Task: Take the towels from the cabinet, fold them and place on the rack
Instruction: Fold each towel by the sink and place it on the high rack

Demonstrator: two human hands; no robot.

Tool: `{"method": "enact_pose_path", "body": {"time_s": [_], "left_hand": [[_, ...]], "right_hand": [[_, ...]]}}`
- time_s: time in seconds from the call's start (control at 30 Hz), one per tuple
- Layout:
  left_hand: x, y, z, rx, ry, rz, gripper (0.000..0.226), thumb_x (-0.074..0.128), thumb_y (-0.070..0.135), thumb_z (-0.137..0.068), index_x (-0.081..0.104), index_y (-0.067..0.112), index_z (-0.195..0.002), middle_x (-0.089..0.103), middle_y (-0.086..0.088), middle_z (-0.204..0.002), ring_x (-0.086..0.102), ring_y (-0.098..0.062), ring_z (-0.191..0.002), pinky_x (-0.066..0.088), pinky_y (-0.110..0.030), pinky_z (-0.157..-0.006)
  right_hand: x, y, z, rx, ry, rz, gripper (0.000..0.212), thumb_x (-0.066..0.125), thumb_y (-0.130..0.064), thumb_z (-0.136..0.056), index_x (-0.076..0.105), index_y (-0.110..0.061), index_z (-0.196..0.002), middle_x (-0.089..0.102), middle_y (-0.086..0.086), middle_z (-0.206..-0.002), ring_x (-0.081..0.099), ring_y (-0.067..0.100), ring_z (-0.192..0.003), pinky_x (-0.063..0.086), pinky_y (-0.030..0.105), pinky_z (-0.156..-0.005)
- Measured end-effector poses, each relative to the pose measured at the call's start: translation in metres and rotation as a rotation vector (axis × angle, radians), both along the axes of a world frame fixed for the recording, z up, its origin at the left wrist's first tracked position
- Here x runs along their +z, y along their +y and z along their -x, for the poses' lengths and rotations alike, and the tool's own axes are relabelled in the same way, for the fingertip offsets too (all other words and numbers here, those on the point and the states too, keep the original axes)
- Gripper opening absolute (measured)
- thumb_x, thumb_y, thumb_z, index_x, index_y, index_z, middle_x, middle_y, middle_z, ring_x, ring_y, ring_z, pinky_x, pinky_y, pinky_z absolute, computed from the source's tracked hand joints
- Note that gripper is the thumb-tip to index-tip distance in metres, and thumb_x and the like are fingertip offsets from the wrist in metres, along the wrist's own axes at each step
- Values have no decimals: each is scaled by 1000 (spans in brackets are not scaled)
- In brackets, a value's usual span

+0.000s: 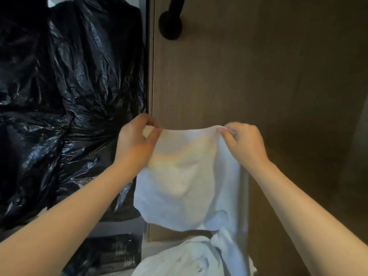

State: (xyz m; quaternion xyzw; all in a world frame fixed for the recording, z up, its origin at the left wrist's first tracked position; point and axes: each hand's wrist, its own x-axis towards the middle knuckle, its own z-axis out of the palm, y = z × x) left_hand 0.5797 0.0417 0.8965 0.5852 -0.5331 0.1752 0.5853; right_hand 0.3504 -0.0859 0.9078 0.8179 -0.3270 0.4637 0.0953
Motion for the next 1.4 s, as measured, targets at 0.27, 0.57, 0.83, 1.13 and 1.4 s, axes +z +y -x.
{"method": "enact_pose_path", "body": {"time_s": [0.27, 0.57, 0.83, 1.13, 1.4], "left_hand": [[-9, -4, 17, -127, 30, -117, 28, 71, 43, -82, 67, 32, -108, 56, 13, -111, 52, 1, -94, 35, -4, -75], [-4, -1, 33, -414, 100, -180, 10, 72, 30, -85, 74, 30, -75, 70, 6, -75, 61, -2, -65, 44, -11, -57], [2, -8, 14, -277, 350, -96, 8, 71, 32, -85, 74, 28, -78, 69, 16, -75, 64, -1, -73, 45, -14, -65], [-10, -11, -5, -79, 189, -199, 14, 68, 35, -88, 74, 28, -78, 65, 19, -69, 60, 2, -67, 38, -12, -57], [-17, -2, -2, 56, -49, -351, 33, 61, 33, -91, 68, 15, -64, 61, -4, -62, 59, -23, -65, 33, -27, -52]], "right_hand": [[4, 18, -15, 229, -46, -92, 38, 55, -35, -98, 59, -12, -67, 48, -1, -55, 47, 18, -56, 37, 36, -53], [18, 34, -19, 332, -67, -103, 43, 62, -37, -93, 50, -20, -55, 38, -6, -50, 38, 12, -51, 31, 32, -51], [-53, 13, 15, 329, -3, -372, 59, 56, -59, -88, 31, -19, -53, 27, -10, -49, 26, 6, -47, 20, 32, -52], [-83, 5, 48, -47, -165, -293, 39, 55, -45, -95, 51, -22, -63, 49, -5, -55, 49, 13, -56, 33, 32, -52], [-25, 20, 30, 52, -161, 99, 28, 52, -27, -100, 55, -13, -76, 53, -3, -68, 49, 16, -62, 39, 34, -54]]}}
